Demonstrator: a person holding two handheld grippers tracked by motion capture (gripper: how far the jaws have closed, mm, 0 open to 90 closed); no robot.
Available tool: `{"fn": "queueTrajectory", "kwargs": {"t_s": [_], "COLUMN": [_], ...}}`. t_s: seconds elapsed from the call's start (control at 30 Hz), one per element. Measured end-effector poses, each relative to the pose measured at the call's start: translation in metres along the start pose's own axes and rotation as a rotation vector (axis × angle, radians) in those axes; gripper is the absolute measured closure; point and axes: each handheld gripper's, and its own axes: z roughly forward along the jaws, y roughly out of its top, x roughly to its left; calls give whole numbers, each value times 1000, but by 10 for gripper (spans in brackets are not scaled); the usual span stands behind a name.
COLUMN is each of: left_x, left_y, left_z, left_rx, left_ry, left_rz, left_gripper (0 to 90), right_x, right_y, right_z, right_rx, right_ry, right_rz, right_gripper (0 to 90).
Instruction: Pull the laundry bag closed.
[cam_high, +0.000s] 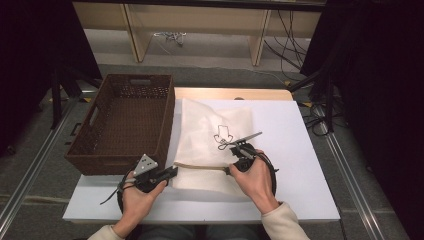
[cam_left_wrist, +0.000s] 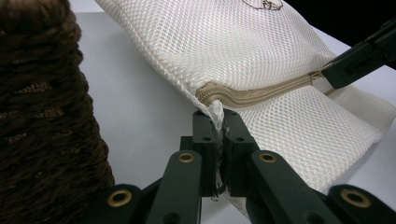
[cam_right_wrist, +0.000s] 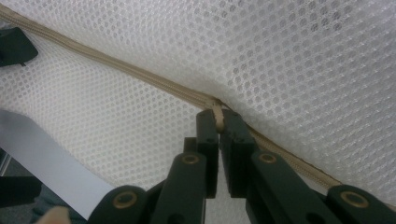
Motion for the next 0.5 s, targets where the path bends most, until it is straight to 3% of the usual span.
{"fn": "queueTrajectory", "kwargs": {"t_s": [0.27,0.33,0.43,0.47,0.5], "left_x": [0,0,0,0,0], "left_y": [0,0,0,0,0], "left_z": [0,0,0,0,0], "left_rx": [2,2,0,-1,-1], "left_ry": [3,3,0,0,0], "left_rz": [1,1,0,-1,0], "left_gripper": [856,856,856,856,856], "right_x": [-2,0,0,-4,-4], "right_y": [-1,-1,-1,-1,-1], "right_z": [-1,-2,-2,-2,-2], "right_rx": [-7,10,10,-4,-3], "right_ry": [8,-3,-6,-7,-7], "right_rz": [12,48,46,7,12], "right_gripper": [877,877,877,877,876]}}
